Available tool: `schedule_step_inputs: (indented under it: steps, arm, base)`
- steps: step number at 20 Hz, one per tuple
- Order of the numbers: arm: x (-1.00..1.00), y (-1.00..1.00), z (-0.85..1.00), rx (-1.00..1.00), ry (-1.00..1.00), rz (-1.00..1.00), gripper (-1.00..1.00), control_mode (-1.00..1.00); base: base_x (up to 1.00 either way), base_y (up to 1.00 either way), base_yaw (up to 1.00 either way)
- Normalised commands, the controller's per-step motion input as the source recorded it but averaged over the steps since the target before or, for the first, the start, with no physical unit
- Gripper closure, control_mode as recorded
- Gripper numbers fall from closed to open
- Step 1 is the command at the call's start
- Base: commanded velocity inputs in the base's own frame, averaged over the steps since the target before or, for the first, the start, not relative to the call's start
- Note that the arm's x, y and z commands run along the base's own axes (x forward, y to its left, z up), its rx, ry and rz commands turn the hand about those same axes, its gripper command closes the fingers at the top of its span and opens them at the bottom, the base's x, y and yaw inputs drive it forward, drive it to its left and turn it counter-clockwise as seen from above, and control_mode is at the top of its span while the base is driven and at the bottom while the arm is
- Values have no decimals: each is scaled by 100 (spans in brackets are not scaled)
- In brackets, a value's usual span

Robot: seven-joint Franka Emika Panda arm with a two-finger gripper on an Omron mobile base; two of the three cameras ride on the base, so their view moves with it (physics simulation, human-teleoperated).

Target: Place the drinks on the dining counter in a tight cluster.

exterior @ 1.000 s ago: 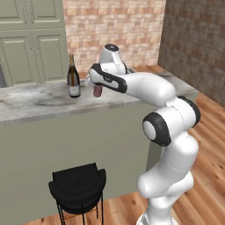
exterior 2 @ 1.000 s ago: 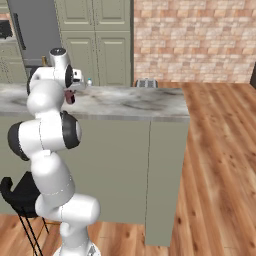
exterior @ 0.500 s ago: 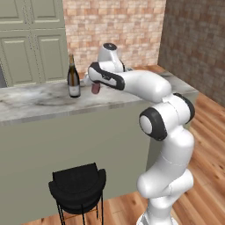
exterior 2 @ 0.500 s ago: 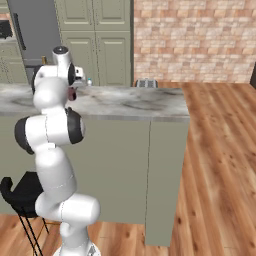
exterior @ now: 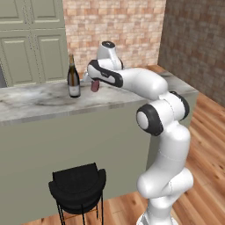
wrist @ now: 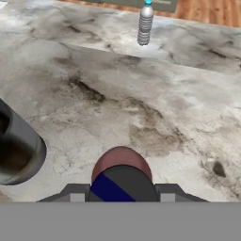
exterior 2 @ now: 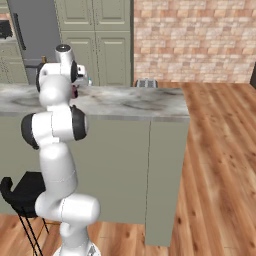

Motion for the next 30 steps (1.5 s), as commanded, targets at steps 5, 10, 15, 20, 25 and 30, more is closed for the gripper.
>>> schedule_step_inputs:
  steps: [5,10,15,20,25,30]
  arm:
    - [9,1,-4,0,0,0,100,-100]
    - [0,0,-6,0,4,0,100,-100]
    - [0,0,-12,-3,6,0,100,-100]
    - [0,0,-6,-9,7,0,100,-100]
    - [0,0,-6,-13,4,0,100,-100]
    - [0,0,0,-2,0,0,100,-100]
  base:
    - [0,0,0]
    - [0,0,0]
    - [0,0,0]
    - [0,0,0]
    - [0,0,0]
    - [0,0,0]
